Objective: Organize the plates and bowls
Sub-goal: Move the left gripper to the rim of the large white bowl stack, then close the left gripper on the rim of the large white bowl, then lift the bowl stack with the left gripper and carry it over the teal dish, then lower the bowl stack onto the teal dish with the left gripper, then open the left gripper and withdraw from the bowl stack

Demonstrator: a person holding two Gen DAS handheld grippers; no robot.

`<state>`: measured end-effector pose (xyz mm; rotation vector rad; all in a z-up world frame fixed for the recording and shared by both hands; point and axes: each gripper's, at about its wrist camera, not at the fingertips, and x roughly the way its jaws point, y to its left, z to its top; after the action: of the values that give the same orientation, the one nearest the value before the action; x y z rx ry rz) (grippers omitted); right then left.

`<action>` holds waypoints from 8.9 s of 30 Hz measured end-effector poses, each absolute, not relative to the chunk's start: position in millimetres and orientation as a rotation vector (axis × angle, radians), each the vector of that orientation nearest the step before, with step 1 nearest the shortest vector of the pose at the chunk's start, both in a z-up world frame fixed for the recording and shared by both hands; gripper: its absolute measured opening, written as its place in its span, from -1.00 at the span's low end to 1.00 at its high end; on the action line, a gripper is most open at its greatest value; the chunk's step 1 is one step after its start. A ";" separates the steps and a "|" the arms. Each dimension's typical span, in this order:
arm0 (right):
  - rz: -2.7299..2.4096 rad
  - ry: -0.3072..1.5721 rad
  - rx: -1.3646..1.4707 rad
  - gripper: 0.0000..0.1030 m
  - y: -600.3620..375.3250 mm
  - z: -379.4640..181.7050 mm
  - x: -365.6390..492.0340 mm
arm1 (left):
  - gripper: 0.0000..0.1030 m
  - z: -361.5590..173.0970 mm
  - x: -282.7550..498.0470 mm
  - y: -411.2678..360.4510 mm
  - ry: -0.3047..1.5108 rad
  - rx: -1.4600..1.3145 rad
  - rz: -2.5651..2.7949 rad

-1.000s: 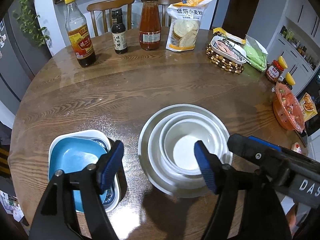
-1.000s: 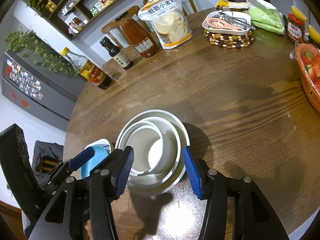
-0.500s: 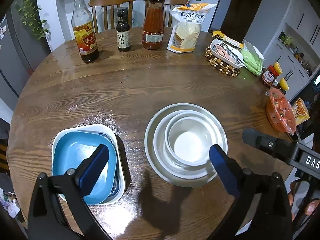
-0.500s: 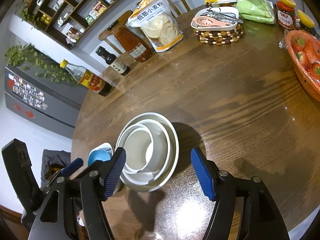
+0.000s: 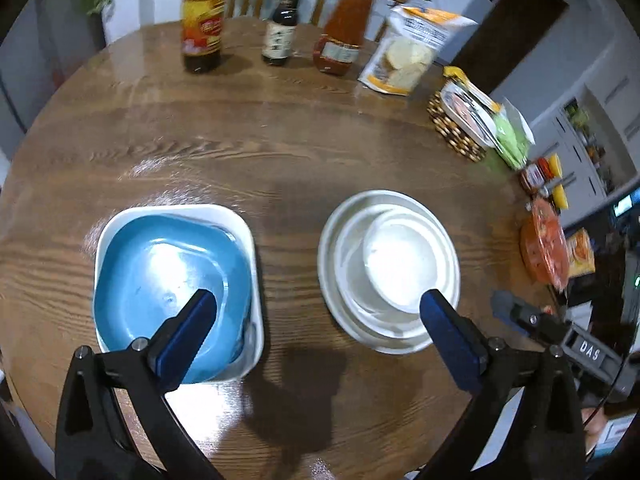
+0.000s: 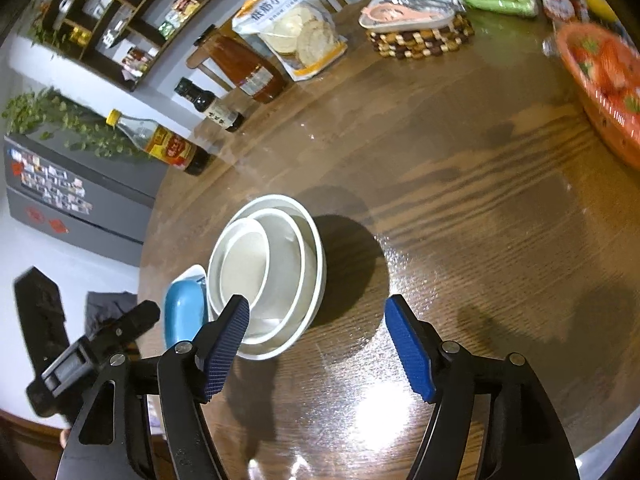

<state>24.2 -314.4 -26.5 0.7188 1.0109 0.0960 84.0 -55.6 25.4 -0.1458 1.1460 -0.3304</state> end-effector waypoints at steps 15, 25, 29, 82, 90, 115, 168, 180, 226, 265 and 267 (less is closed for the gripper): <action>0.067 1.034 0.714 0.38 -315.4 -43.6 39.7 | 0.47 -2.4 114.2 -55.0 1.257 -0.160 -0.238; 0.053 1.056 0.684 0.22 -317.3 -50.1 55.6 | 0.31 -8.9 128.0 -65.8 1.260 -0.101 -0.236; 0.044 1.057 0.693 0.13 -321.9 -52.3 54.9 | 0.24 -11.3 132.0 -65.7 1.267 -0.096 -0.231; 0.047 1.061 0.605 -0.80 -288.4 -53.2 71.1 | -0.94 -17.1 120.2 -114.1 1.127 0.108 -0.214; 0.024 1.036 0.589 -0.80 -289.0 -46.2 67.8 | -0.94 -14.5 116.1 -117.7 1.104 0.112 -0.221; 0.128 0.959 0.520 -0.80 -260.5 1.6 53.9 | -0.94 33.7 89.4 -83.2 0.990 0.041 -0.161; 0.284 1.104 0.465 -0.80 -115.2 -38.6 118.8 | -0.94 1.4 110.6 68.5 1.074 -0.030 0.053; 0.253 1.070 0.462 -0.80 -114.0 -34.0 125.3 | -0.94 0.6 122.0 64.0 1.052 -0.014 0.033; 0.175 1.049 0.347 -0.79 -109.0 -26.3 150.8 | -0.90 0.3 153.3 57.2 1.022 0.000 0.007; 0.091 1.026 0.211 -0.76 -100.9 -16.9 147.7 | 0.03 -2.5 148.7 73.4 1.016 -0.008 0.083; 0.082 1.020 0.201 -0.72 -100.5 -16.5 147.2 | 0.07 -2.7 148.5 74.2 1.016 -0.007 0.086</action>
<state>147.2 -100.5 -16.5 0.2008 1.0195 0.0816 148.5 74.2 -2.7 -0.0071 1.0161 0.0861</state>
